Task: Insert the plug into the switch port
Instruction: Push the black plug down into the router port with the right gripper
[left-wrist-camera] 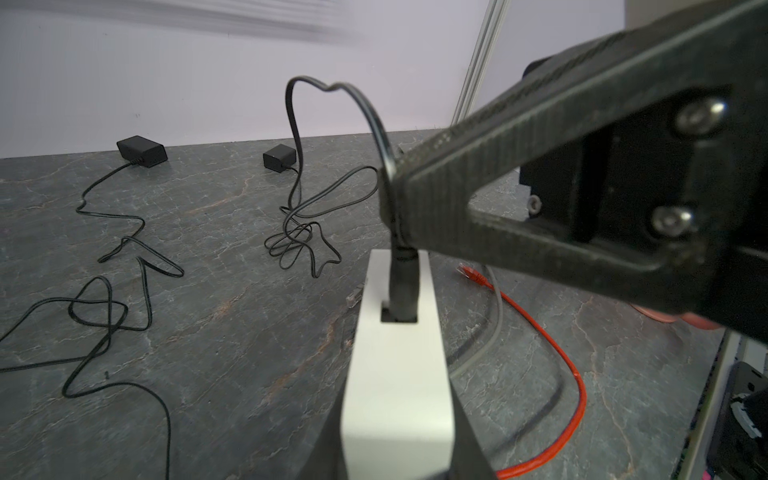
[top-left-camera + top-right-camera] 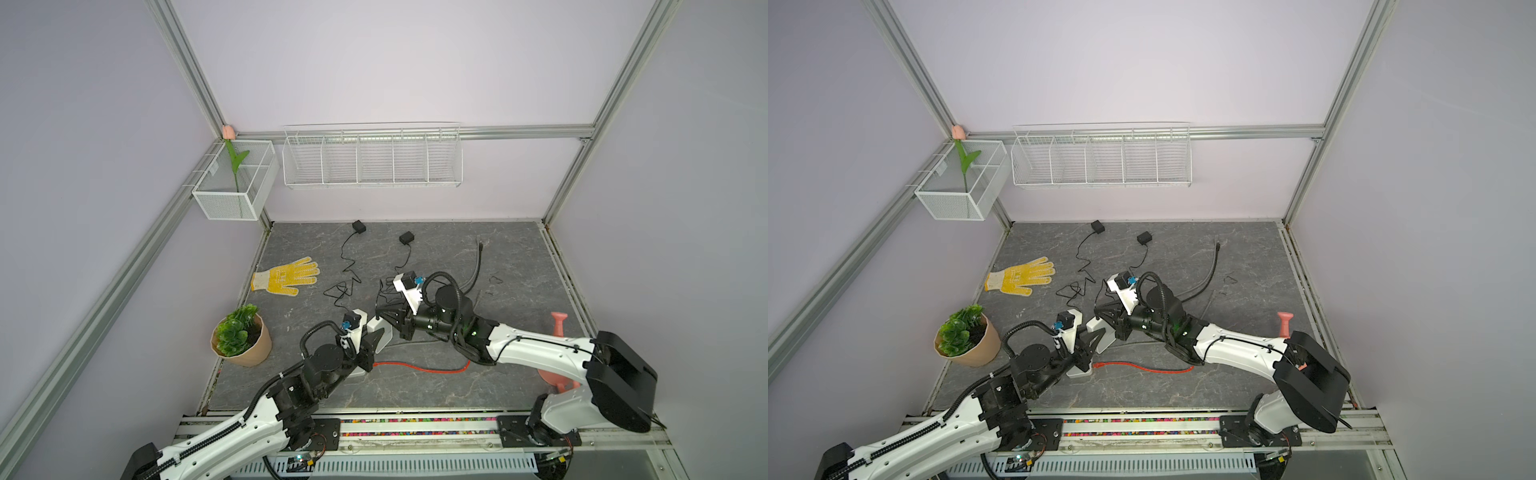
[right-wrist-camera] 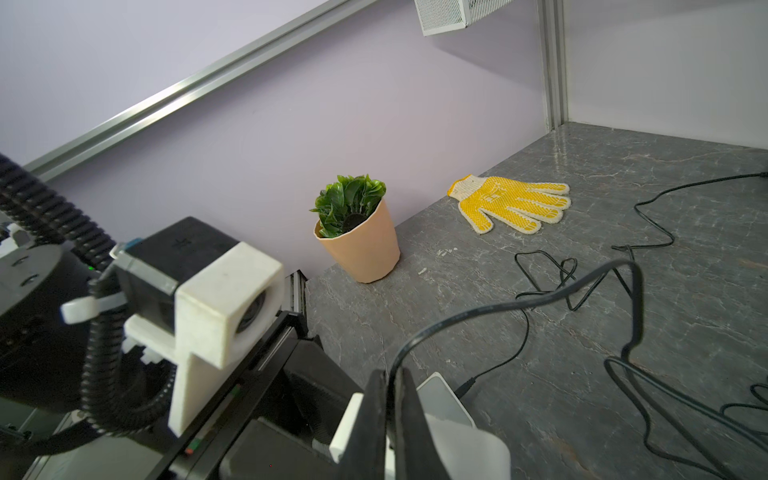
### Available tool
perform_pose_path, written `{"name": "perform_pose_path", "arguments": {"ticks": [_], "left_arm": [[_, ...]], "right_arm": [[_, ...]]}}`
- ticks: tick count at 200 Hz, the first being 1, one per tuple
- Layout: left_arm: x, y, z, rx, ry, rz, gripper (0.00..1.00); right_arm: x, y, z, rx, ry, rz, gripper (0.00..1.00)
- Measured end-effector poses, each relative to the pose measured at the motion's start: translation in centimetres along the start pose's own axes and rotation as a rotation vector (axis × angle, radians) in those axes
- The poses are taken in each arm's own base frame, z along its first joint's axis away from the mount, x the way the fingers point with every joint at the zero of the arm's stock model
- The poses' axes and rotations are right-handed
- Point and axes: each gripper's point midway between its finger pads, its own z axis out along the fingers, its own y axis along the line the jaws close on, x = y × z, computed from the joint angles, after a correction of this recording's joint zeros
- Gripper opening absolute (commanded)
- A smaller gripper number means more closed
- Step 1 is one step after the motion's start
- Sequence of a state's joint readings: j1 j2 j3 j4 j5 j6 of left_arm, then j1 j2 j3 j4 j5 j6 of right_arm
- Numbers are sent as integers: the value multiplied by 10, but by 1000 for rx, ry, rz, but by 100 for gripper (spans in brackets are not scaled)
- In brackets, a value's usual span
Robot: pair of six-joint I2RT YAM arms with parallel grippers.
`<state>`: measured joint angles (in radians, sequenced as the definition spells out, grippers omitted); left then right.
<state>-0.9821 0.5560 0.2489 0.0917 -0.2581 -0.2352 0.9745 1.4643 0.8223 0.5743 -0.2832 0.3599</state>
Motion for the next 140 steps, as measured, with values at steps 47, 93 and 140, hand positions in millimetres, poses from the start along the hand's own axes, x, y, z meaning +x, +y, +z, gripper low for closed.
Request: {"name": "perform_pose_path", "arguments": {"ticks": [47, 93, 140], "left_arm": [[0, 3, -5, -10, 2, 4, 0], [-6, 6, -8, -23, -21, -1, 0], [-13, 7, -9, -33, -54, -12, 0]], "right_arm": [[2, 2, 1, 17, 10, -26, 7], [14, 3, 2, 25, 61, -24, 28], [16, 12, -6, 22, 106, -37, 38]]}}
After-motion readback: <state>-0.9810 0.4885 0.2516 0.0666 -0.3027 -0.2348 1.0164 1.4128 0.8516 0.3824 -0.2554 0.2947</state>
